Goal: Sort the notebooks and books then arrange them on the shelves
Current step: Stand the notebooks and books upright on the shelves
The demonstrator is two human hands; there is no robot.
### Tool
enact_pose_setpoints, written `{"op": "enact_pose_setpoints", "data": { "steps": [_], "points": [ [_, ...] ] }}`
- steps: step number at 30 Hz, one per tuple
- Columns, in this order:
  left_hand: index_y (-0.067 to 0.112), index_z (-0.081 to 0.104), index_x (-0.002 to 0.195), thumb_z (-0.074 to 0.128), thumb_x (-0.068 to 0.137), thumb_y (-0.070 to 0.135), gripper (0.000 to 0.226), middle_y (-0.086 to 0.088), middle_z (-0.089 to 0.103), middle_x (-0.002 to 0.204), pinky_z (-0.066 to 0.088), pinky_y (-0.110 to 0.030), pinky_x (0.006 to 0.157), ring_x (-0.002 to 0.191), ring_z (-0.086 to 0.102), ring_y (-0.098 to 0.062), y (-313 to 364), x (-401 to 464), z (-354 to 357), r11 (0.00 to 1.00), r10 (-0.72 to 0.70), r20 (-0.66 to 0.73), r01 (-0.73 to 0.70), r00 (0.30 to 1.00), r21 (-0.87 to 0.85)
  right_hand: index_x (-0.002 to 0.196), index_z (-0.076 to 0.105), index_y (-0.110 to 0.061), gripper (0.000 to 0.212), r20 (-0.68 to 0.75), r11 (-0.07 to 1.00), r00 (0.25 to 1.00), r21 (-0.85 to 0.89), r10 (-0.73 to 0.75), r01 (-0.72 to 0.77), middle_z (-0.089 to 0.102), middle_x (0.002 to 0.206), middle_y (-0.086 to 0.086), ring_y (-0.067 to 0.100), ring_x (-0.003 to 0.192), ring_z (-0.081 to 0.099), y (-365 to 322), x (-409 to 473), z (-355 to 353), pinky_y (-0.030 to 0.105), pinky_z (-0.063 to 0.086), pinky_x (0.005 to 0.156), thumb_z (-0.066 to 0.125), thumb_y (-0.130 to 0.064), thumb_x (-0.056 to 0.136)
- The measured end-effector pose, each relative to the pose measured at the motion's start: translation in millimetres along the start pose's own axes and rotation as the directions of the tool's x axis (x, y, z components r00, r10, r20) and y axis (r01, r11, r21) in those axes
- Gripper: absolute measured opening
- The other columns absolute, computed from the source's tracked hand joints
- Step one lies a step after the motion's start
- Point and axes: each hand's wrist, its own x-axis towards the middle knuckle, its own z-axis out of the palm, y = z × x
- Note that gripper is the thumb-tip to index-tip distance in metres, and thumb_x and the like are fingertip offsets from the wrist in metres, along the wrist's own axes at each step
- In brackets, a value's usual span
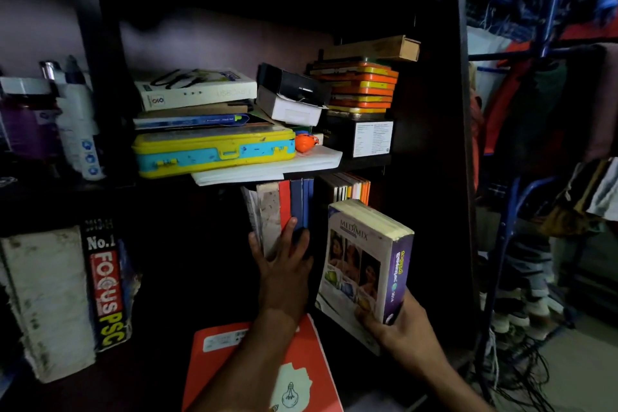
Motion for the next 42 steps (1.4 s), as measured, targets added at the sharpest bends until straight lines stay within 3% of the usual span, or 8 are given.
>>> {"op": "enact_pose_setpoints", "data": {
  "steps": [4, 8, 13, 17, 19, 21, 25, 42],
  "points": [
    [0.036, 0.034, 0.152, 0.044, 0.101, 0.032, 0.053, 0.004, -0.012, 0.168, -0.016, -0.087, 0.095, 0.14, -0.044, -0.035, -4.8, 0.3, -0.5, 1.0, 0.02, 0.0, -0.02, 1.0, 0.008, 0.122, 0.055, -0.036, 0.059, 0.029, 0.999, 0.999, -0.051, 0.017, -0.015, 0.071, 0.103, -0.027, -0.006, 0.097, 0.068, -10.2, 2.8, 5.2, 0.026, 0.058, 0.087, 0.088, -0.033, 0.073],
    [0.042, 0.041, 0.148, 0.054, 0.094, 0.038, 0.055, 0.004, 0.0, 0.169, -0.014, -0.088, 0.095, 0.146, -0.036, -0.035, -17.4, -3.1, 3.7, 0.999, -0.032, 0.008, 0.032, 0.999, -0.02, 0.111, 0.047, -0.046, 0.053, -0.131, 0.979, 0.989, -0.198, -0.063, 0.036, 0.071, 0.09, -0.015, 0.004, 0.08, 0.069, -23.5, 4.8, 29.9, 0.031, 0.058, 0.072, 0.075, -0.055, 0.067],
    [0.042, 0.022, 0.155, 0.043, 0.1, 0.039, 0.059, 0.002, -0.014, 0.168, -0.027, -0.085, 0.086, 0.142, -0.041, -0.036, -23.6, -1.8, 5.1, 0.999, -0.008, 0.036, 0.007, 0.999, 0.037, 0.128, 0.04, -0.036, 0.064, -0.197, 0.951, 0.972, -0.303, -0.126, 0.062, 0.07, 0.106, -0.012, 0.014, 0.087, 0.07, -31.5, 13.2, 53.5, 0.036, 0.059, 0.073, 0.07, -0.063, 0.077],
    [0.031, 0.061, 0.137, 0.047, 0.083, 0.035, 0.055, 0.0, 0.042, 0.155, -0.005, -0.087, 0.1, 0.154, 0.006, -0.037, -30.0, 0.6, 14.0, 0.99, -0.012, -0.028, 0.009, 1.0, -0.139, 0.131, 0.031, -0.037, 0.069, -0.15, 0.912, 0.976, -0.401, -0.16, 0.088, 0.07, 0.112, -0.009, 0.023, 0.094, 0.071, -36.4, 23.3, 68.5, 0.034, 0.055, 0.075, 0.068, -0.064, 0.079],
    [0.028, 0.066, 0.131, 0.042, 0.081, 0.034, 0.055, -0.003, 0.051, 0.149, -0.001, -0.086, 0.102, 0.152, 0.017, -0.038, -30.5, 0.2, 20.7, 0.993, 0.021, -0.066, -0.028, 0.998, -0.112, 0.132, 0.029, -0.036, 0.071, -0.164, 0.919, 0.976, -0.389, -0.144, 0.07, 0.07, 0.112, -0.008, 0.025, 0.094, 0.071, -37.2, 27.0, 72.0, 0.034, 0.055, 0.075, 0.07, -0.061, 0.081],
    [0.03, 0.063, 0.132, 0.037, 0.086, 0.032, 0.053, -0.004, 0.044, 0.155, -0.006, -0.085, 0.102, 0.154, 0.008, -0.038, -29.9, -1.8, 13.7, 0.993, 0.032, -0.05, -0.038, 0.998, -0.111, 0.126, 0.031, -0.036, 0.064, -0.207, 0.937, 0.972, -0.348, -0.111, 0.033, 0.071, 0.103, -0.006, 0.031, 0.092, 0.071, -36.0, 30.7, 72.8, 0.038, 0.055, 0.074, 0.07, -0.059, 0.08],
    [0.032, 0.021, 0.157, 0.034, 0.103, 0.032, 0.056, -0.001, -0.007, 0.169, -0.033, -0.08, 0.088, 0.146, -0.035, -0.034, -28.1, -6.1, 1.7, 0.999, 0.021, -0.025, -0.022, 0.999, -0.046, 0.12, 0.036, -0.033, 0.059, -0.233, 0.948, 0.969, -0.318, -0.084, 0.006, 0.071, 0.095, -0.003, 0.035, 0.092, 0.07, -37.2, 34.3, 74.2, 0.036, 0.05, 0.069, 0.072, -0.056, 0.079],
    [0.036, 0.009, 0.159, 0.038, 0.102, 0.037, 0.064, -0.004, -0.024, 0.165, -0.025, -0.084, 0.092, 0.138, -0.045, -0.039, -24.6, -6.9, 4.4, 0.999, -0.016, 0.029, 0.015, 0.999, 0.03, 0.111, 0.031, -0.04, 0.06, -0.291, 0.966, 0.951, -0.258, -0.109, 0.032, 0.062, 0.081, -0.018, 0.006, 0.069, 0.066, -20.7, 39.6, 73.9, 0.029, 0.055, 0.064, 0.081, -0.038, 0.077]
  ]
}}
